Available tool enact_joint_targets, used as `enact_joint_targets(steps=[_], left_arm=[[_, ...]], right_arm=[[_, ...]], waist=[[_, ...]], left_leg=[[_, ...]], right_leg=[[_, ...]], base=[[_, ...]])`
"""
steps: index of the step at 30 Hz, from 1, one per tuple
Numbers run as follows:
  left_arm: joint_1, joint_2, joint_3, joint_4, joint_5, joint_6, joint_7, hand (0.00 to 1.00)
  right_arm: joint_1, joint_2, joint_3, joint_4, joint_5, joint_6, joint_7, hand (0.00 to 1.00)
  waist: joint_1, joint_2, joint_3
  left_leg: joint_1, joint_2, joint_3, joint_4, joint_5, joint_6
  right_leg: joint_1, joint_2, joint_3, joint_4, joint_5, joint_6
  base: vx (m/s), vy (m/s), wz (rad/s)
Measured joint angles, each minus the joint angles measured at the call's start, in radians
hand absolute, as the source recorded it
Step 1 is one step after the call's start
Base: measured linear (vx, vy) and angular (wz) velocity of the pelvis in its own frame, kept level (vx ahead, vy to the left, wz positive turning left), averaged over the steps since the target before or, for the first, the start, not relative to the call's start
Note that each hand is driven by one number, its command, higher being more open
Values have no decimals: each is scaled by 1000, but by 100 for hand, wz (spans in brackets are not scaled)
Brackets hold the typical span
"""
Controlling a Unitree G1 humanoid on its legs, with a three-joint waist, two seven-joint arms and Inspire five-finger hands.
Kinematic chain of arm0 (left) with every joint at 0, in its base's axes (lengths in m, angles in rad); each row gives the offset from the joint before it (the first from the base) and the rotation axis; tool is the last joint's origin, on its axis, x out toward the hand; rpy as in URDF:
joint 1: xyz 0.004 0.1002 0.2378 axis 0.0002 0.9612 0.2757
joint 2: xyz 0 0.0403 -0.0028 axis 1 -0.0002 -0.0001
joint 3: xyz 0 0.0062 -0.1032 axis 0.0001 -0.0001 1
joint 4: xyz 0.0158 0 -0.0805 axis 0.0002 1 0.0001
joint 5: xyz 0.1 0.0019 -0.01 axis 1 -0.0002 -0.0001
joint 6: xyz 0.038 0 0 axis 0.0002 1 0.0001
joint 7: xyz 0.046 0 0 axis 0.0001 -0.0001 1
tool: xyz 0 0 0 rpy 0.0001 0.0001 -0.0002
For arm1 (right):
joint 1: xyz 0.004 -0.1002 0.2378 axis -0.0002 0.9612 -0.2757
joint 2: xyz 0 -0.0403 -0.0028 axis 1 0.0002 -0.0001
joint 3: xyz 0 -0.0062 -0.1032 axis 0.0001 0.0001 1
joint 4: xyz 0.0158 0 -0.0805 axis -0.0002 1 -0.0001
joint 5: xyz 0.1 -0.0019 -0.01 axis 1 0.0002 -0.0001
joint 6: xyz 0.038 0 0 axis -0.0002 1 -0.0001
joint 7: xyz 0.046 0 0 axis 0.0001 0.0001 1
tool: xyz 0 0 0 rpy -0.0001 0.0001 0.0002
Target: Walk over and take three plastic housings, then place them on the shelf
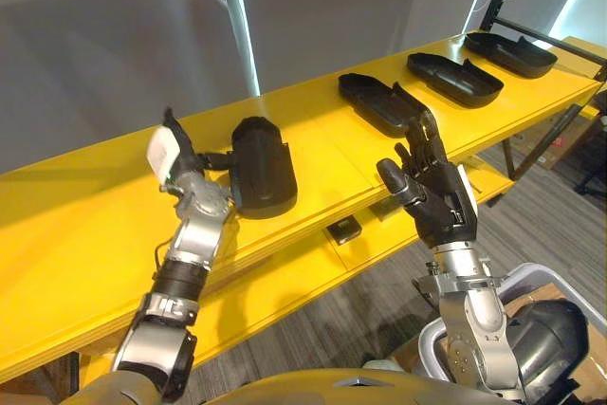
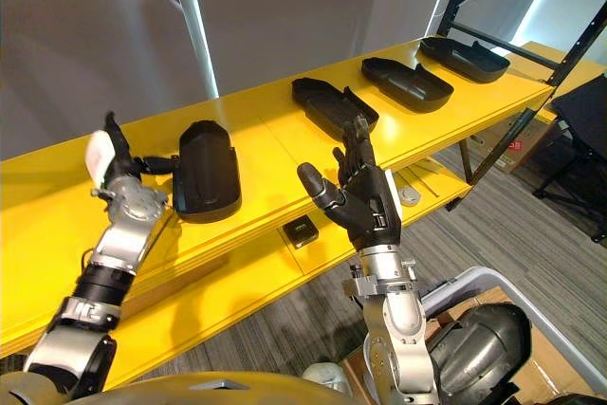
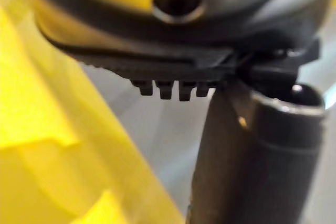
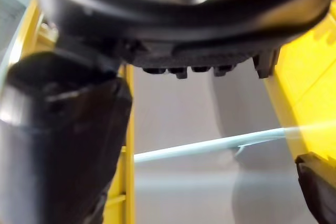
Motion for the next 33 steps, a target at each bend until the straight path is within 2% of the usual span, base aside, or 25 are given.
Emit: enact_joint_targets(steps=[5, 9, 11, 14, 17, 22, 26, 28, 33], left_arm=[[-46, 37, 14, -136, 46, -104, 60, 100], [-46, 7, 52, -207, -84, -221, 96, 100], [14, -54, 72, -286, -123, -300, 126, 100], [136, -131, 72, -403, -148, -383, 140, 100], [245, -172, 71, -460, -182, -444, 135, 100], [459, -211, 86, -521, -241, -550, 35, 100], [542, -215, 113, -521, -261, -609, -45, 100], [572, -216, 134, -529, -304, -624, -113, 100], [663, -237, 131, -542, -444, -655, -218, 100]], right_arm=[[2, 0, -3, 0, 0, 0, 1, 100], [2, -13, -5, 1, -3, -1, -1, 100], [2, -18, -7, 1, -10, -1, -3, 100], [2, -17, -11, 1, -10, -1, -5, 100], [0, -17, -4, 1, -9, -1, 3, 100], [-50, -20, 41, 1, -5, 3, 40, 100], [-111, -20, 110, 31, 34, 4, 91, 100], [-151, -18, 176, 70, 84, 16, 113, 100], [-221, -2, 314, 173, 83, 34, 109, 100]], waist=[[0, 13, 2], [1, 34, 8], [0, 39, 5], [2, 40, 5], [10, 40, 5], [68, 39, 5], [100, 30, 7], [130, 23, 8], [161, 11, 10]], left_leg=[[-1, 0, -4, 0, 0, 0], [-2, 0, -10, 0, 0, 0], [-2, 0, -17, 0, 0, 0], [-5, 0, -33, 0, 1, -1], [-7, 0, -56, 0, 2, -1], [-41, 0, -117, 0, 15, 0], [-54, -4, -163, 0, 24, 2], [-62, -4, -180, 0, 27, 2], [-69, -8, -215, 0, 33, 3]], right_leg=[[1, 0, -6, 0, -3, -4], [3, 0, -11, 0, -3, -4], [5, 0, -14, -1, -4, -4], [11, -1, -27, -2, -4, -4], [27, -1, -51, -8, -6, -5], [47, -1, -117, -25, -8, -5], [75, -1, -166, -38, -8, -6], [80, 0, -180, -38, -10, -7], [97, -1, -218, -40, -15, -7]], base=[[0, 0, 0], [0, 0, 0], [0, 0, 0], [14, -4, 10], [5, -7, 24], [-5, -7, 35], [4, -7, 37], [4, -8, 23], [4, -11, 22]])
